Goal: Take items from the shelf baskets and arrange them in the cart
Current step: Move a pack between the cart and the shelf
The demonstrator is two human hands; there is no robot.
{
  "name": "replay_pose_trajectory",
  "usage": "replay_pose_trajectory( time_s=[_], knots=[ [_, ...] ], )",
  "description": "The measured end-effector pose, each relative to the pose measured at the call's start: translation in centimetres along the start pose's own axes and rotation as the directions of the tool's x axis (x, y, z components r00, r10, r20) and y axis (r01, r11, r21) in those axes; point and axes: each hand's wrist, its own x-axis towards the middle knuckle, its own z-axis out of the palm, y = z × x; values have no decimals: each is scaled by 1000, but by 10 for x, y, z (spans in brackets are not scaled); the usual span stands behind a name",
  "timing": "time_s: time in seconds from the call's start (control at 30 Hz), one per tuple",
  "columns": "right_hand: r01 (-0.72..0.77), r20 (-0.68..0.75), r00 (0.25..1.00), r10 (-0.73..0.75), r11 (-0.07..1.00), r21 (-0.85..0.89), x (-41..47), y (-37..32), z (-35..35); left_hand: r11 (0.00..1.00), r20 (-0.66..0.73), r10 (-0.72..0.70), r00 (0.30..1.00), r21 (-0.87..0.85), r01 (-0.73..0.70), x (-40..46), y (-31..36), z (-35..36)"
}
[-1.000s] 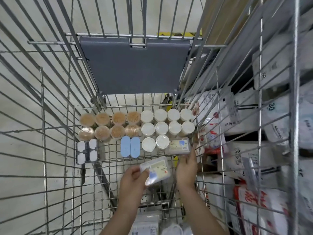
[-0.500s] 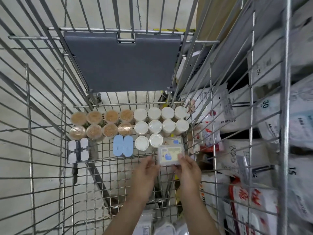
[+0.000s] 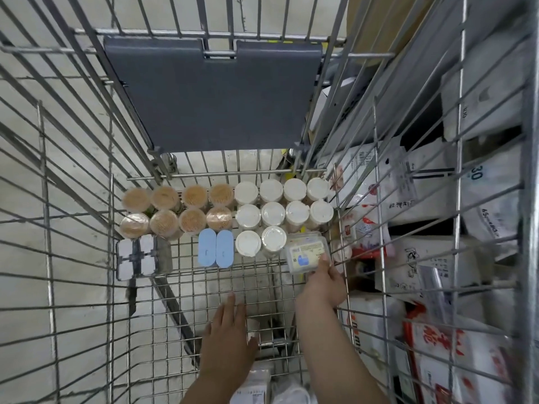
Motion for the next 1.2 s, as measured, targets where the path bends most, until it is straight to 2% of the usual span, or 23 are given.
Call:
replay_pose_trajectory(
  time_s=[0.2, 0.37, 0.67, 0.8, 0.87, 0.97, 1.07, 1.2],
  knots=[
    [-123, 5, 992, 124, 991, -60, 3, -5, 6, 1000, 17, 6, 1000, -15, -6, 1, -7, 5],
    [-276, 157, 949, 272, 961, 0, -1, -5, 1, 999, 9, 34, 999, -13, -34, 1, -10, 6],
    [-188, 152, 964, 216, 965, -180, 6, -14, 6, 998, 36, 64, 997, -1, -64, 1, -14, 0],
    [-203, 168, 948, 270, 920, -334, -1, -15, -8, 992, 22, 75, 997, -99, -72, 1, -17, -11],
    [-100, 239, 939, 247, 863, -495, -12, -15, -24, 987, 24, 71, 997, -147, -67, -3, -17, -22],
    [254, 471, 876, 107, 727, -638, -41, -12, -63, 981, 31, 62, 998, -185, -56, -19, -19, -44],
    [574, 682, 731, -22, 560, -597, -77, -22, -110, 985, 17, 84, 996, -156, -80, -46, -20, -67],
    [785, 806, 581, -115, 340, -517, -118, -49, -167, 982, -58, 135, 989, -127, -142, -103, -22, -94]
  ],
)
